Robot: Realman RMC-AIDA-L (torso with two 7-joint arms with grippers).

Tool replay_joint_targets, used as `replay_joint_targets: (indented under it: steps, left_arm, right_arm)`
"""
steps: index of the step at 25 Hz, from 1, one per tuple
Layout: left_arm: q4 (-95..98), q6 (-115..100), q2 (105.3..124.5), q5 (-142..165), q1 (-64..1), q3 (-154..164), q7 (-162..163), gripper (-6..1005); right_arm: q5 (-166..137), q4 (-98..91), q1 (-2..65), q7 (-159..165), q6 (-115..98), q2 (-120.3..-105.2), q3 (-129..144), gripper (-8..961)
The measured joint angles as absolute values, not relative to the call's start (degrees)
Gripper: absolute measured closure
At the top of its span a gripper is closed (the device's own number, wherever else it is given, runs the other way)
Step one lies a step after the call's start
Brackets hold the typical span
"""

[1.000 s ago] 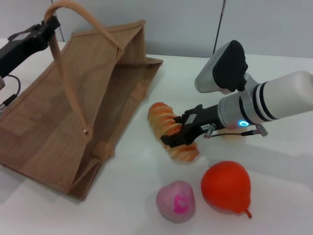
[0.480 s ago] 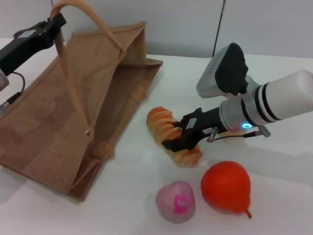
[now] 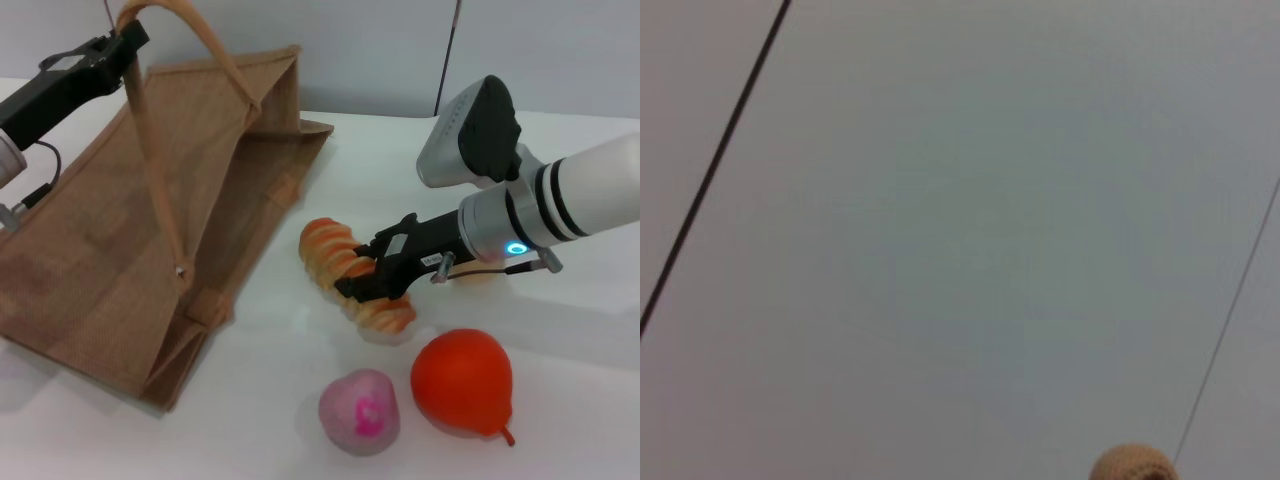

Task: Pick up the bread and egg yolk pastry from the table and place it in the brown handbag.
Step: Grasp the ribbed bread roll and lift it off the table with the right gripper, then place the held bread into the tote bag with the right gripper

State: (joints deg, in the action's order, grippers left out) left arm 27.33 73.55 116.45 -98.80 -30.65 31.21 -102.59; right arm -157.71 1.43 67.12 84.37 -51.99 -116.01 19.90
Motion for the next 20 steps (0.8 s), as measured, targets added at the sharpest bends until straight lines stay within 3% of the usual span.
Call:
replay_joint_targets:
  steps: [20]
  left_arm:
    - [28.03, 85.15, 116.19, -94.09, -36.79, 31.64, -95.62, 881]
  right_arm:
    - [-157.35, -3.56, 70.14, 82.18, -59.24, -116.34, 16.91, 528]
